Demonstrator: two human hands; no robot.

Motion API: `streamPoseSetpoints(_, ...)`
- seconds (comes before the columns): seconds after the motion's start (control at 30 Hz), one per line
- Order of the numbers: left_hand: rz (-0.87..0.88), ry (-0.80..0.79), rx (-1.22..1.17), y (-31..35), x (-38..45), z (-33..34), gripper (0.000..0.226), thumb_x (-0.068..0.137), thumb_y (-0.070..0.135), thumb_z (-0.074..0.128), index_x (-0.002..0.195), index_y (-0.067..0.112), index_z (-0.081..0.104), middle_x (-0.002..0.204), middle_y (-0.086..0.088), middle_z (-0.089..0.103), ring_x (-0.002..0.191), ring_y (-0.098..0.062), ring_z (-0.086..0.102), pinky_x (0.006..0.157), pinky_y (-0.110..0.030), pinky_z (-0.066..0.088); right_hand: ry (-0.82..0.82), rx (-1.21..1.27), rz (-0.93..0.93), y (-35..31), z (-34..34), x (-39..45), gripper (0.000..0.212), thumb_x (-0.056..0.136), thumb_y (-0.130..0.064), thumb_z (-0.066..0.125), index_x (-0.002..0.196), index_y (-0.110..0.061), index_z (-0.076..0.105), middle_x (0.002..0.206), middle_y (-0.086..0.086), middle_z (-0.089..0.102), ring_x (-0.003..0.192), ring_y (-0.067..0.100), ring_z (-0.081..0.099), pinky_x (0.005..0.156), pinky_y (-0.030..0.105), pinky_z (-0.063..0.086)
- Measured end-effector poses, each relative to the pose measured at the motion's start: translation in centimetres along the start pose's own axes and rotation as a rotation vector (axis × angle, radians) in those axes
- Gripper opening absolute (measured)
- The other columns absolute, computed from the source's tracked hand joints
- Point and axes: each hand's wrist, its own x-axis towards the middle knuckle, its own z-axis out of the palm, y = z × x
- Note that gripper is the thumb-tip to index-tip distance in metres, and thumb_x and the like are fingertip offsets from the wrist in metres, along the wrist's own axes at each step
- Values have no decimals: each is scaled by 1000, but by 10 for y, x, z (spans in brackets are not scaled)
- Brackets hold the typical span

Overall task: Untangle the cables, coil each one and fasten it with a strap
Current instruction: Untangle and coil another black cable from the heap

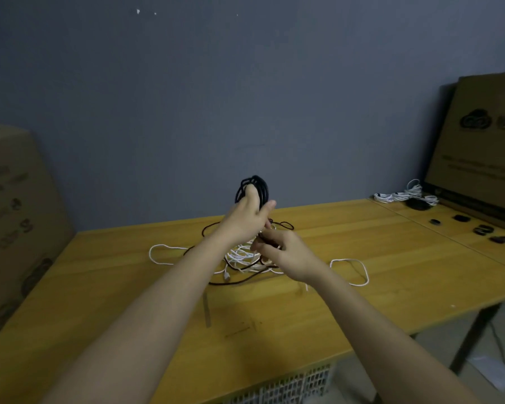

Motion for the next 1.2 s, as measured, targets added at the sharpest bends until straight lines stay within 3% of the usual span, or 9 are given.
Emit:
streamPoseSetpoints(0.17,12,-115,355,-18,0,-8,34,101,40,37,109,7,34,88,-6,54,78,-25,54,62,-38,39,57,351,135,16,-19,-6,23,95,-25,53,91,-10,71,64,4,56,64,15,45,57,23,34)
streamPoseSetpoints(0.33,-50,-241,269,-30,-6,-8,48,94,56,44,103,10,37,76,2,43,64,-11,44,55,-32,33,177,560,262,30,-23,-5,45,81,-56,49,88,-13,59,61,1,56,55,11,43,50,19,33)
streamPoseSetpoints(0.43,-74,-304,183,-32,-10,-6,84,61,87,52,104,15,44,91,1,54,82,-14,57,69,-37,48,139,575,241,29,-26,-4,37,80,-50,53,83,-14,59,61,-1,54,53,7,41,49,19,31)
streamPoseSetpoints(0.5,-54,-316,155,-37,-10,-7,77,59,84,57,100,19,48,94,-1,60,87,-21,61,73,-39,50,111,553,227,27,-33,-6,22,77,-36,62,83,-15,62,61,-4,54,55,7,41,49,17,30)
streamPoseSetpoints(0.63,-32,-212,313,-36,-10,-26,41,86,55,60,83,17,45,76,3,50,67,-15,49,58,-31,36,146,320,250,20,-50,-13,5,87,-7,64,89,-11,64,74,-6,61,69,6,54,55,6,38)
streamPoseSetpoints(0.8,34,109,631,-11,-3,-32,35,98,48,42,88,14,39,75,2,47,78,-27,56,58,-33,33,194,-136,139,11,-56,2,9,94,-20,59,97,-17,67,62,-5,54,53,11,41,48,19,33)
streamPoseSetpoints(0.93,98,266,552,9,3,-44,33,100,43,39,88,12,40,74,-3,52,74,-31,57,56,-33,33,284,-500,193,10,-71,6,21,98,-25,49,104,-17,68,74,-1,61,72,22,57,60,29,42)
streamPoseSetpoints(1.03,164,283,544,24,7,-42,33,101,42,38,85,13,38,63,2,42,59,-24,47,47,-33,26,185,-767,366,8,-71,11,23,98,-29,47,100,-15,65,89,7,67,82,28,62,58,27,42)
streamPoseSetpoints(1.2,175,336,467,33,19,-41,33,101,39,39,82,12,36,58,1,40,47,-14,38,43,-29,21,230,103,667,7,-75,33,24,98,-12,50,88,6,61,59,14,62,42,20,61,45,27,52)
